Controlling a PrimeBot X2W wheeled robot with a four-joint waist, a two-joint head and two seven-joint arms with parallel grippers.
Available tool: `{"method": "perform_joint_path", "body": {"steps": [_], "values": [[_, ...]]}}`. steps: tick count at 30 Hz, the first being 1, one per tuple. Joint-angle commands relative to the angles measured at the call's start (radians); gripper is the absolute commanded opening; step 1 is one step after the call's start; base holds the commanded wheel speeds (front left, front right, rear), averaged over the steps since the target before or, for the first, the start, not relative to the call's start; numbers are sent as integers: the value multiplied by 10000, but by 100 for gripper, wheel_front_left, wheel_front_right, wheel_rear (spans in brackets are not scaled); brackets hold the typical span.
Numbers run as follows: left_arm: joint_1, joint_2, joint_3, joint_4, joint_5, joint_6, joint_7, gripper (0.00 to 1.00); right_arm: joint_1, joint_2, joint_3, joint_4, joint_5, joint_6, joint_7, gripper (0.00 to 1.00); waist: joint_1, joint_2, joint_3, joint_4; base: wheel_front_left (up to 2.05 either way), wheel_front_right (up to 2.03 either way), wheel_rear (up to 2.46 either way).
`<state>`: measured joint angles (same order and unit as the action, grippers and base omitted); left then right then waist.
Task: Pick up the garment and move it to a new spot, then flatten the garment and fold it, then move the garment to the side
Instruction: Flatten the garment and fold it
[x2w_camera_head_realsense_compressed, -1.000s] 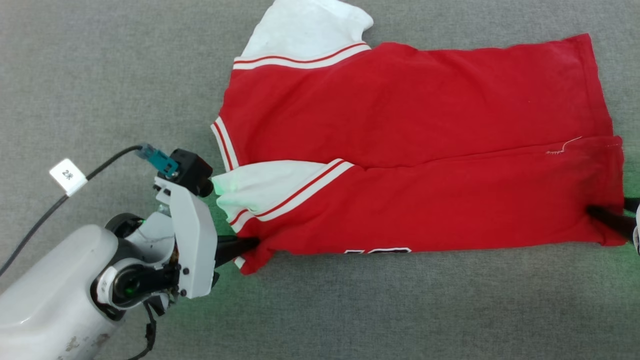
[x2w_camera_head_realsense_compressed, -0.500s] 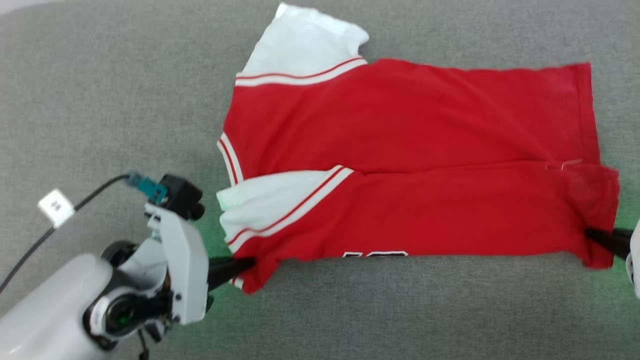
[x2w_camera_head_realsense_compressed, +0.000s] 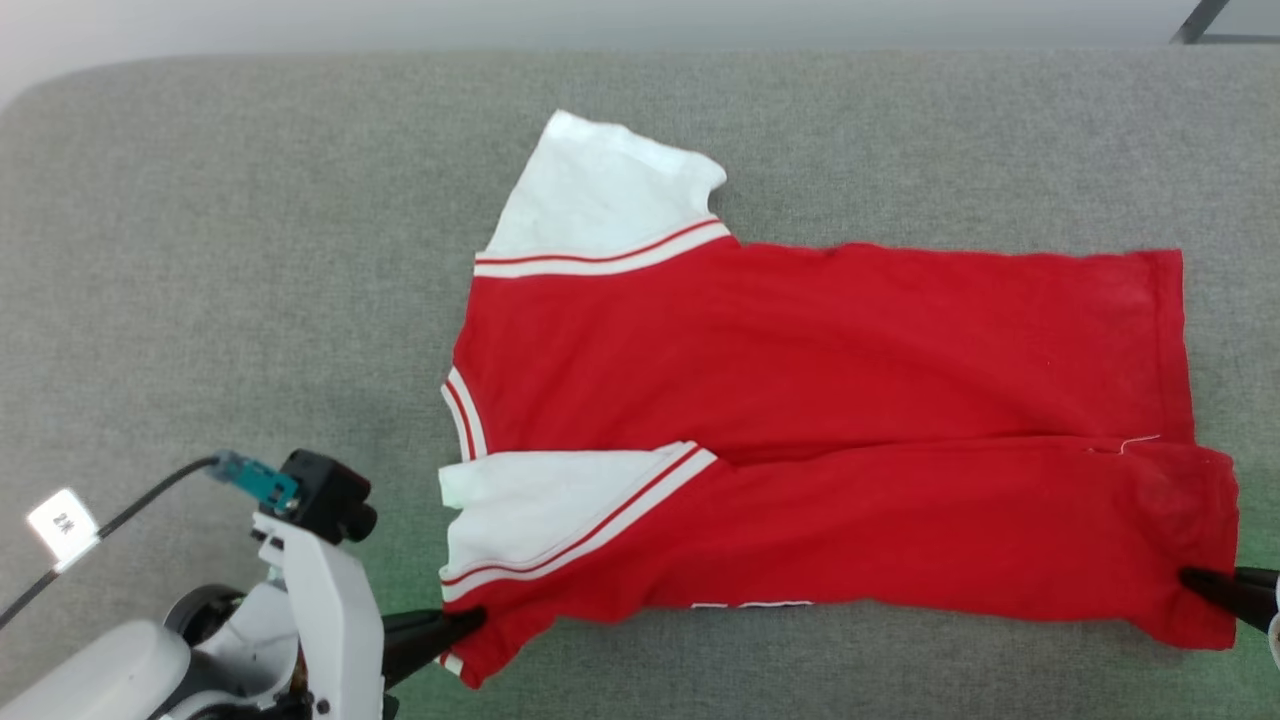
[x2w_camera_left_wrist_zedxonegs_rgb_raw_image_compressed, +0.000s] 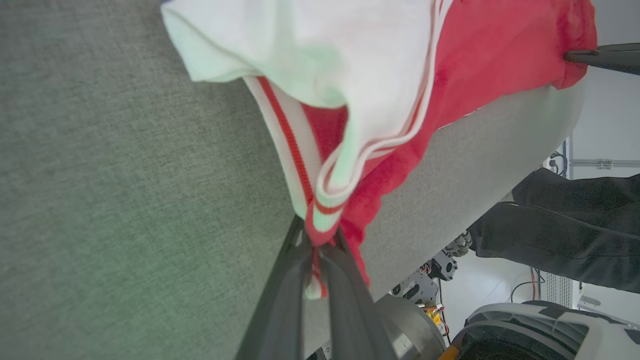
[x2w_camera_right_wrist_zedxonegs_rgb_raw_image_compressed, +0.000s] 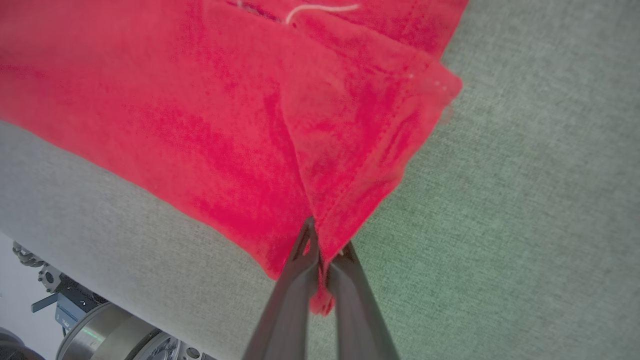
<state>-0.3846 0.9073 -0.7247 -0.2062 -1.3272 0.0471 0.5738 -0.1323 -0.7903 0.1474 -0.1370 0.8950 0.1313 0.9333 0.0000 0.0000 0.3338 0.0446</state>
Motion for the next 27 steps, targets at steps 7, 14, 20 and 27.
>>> {"method": "perform_joint_path", "body": {"steps": [7,14,20,27], "values": [[633,155,207,-324,-15,205,-662,81,464,383,-563,-126,-70,-12,-337,100,0,0,-411,25,0,0,0],[1245,3,553,-346,109,181,-1904,100,448,781,-1228,-146,-242,-10,-748,100,0,0,-1092,66,0,0,0],[1796,-552,1368,33,537,462,-4215,100,32,1453,-1662,-199,-1030,-10,-2325,100,0,0,-1428,111,0,0,0],[1502,-1548,2003,1252,1849,652,-7010,100,-470,3034,-2207,303,-2810,-7,-5721,100,0,0,-1404,107,0,0,0]]}}
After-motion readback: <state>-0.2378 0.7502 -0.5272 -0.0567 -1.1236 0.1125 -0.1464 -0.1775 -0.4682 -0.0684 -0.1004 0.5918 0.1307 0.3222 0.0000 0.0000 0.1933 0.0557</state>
